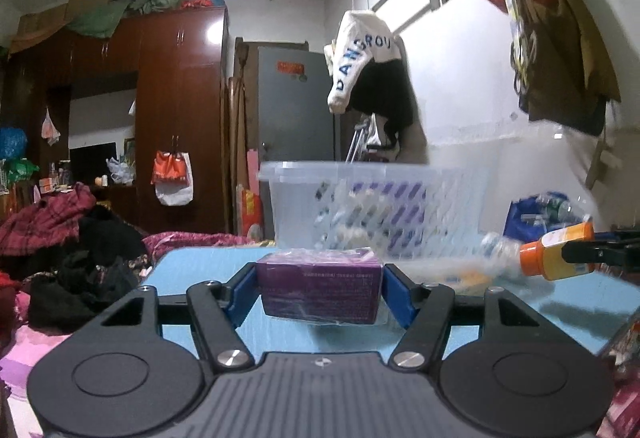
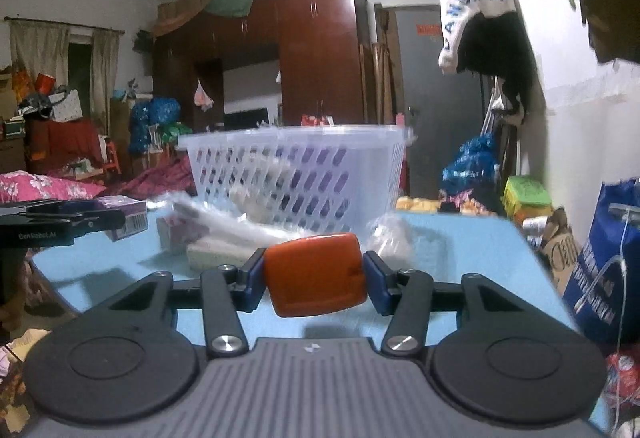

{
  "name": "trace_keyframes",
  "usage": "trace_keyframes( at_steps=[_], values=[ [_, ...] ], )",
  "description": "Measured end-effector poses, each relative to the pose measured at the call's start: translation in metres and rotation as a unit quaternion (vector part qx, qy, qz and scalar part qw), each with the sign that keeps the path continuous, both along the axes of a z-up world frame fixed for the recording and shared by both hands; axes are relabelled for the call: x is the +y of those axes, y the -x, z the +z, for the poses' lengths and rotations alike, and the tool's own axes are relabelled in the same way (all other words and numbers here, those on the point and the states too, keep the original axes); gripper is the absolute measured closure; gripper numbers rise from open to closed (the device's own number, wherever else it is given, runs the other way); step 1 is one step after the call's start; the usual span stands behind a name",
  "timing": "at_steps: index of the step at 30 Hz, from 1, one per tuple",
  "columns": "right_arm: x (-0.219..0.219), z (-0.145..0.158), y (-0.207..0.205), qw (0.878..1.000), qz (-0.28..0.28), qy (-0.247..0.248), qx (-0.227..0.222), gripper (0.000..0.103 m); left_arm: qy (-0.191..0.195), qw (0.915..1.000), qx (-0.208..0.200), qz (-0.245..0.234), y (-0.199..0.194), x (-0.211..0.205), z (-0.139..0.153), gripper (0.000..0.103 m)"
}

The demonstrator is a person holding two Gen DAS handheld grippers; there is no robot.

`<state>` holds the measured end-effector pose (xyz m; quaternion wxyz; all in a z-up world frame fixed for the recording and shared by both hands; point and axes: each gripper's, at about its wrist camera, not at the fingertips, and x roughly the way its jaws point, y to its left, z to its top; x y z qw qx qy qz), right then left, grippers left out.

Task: Organize objects
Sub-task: 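Carry the purple box and orange bottle into the basket while both grippers release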

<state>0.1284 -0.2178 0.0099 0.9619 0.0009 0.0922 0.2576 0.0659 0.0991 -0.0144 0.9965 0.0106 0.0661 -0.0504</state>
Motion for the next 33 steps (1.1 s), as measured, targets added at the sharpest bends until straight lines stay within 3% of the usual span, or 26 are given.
trace_keyframes(
  at_steps=[3, 8, 12, 16, 19, 28, 31, 32, 33],
  values=[
    [-0.003, 0.024, -0.002, 1.000, 0.009, -0.012, -0.015, 0.049, 0.001, 0.9998, -0.014, -0.011, -0.005, -0.001, 0.021, 0.034],
    [0.003, 0.086, -0.029, 0.998, 0.013, -0.032, -0.053, 0.049, 0.003, 0.9989, -0.032, -0.035, -0.047, -0.011, 0.088, 0.034],
    [0.024, 0.118, -0.088, 0.999, 0.025, -0.022, -0.008, 0.049, -0.007, 0.9991, 0.027, -0.031, -0.118, -0.024, 0.123, 0.034],
    [0.048, 0.112, -0.148, 0.997, 0.007, 0.012, 0.069, 0.049, -0.019, 0.9931, 0.114, -0.018, -0.175, -0.033, 0.119, 0.034],
    [0.058, 0.103, -0.170, 0.993, 0.016, 0.034, 0.110, 0.049, -0.025, 0.9877, 0.154, -0.014, -0.195, -0.035, 0.109, 0.034],
    [0.072, 0.086, -0.186, 0.987, 0.018, 0.082, 0.138, 0.049, -0.021, 0.9831, 0.182, -0.014, -0.211, -0.030, 0.093, 0.033],
    [0.071, 0.084, -0.179, 0.987, 0.012, 0.082, 0.135, 0.048, -0.023, 0.9860, 0.165, -0.005, -0.205, -0.029, 0.091, 0.021],
    [0.066, 0.087, -0.174, 0.989, 0.011, 0.074, 0.126, 0.043, -0.023, 0.9873, 0.157, -0.001, -0.202, -0.029, 0.093, 0.017],
    [0.061, 0.091, -0.169, 0.991, 0.010, 0.064, 0.114, 0.031, -0.022, 0.9895, 0.143, 0.005, -0.195, -0.028, 0.096, 0.017]
  ],
)
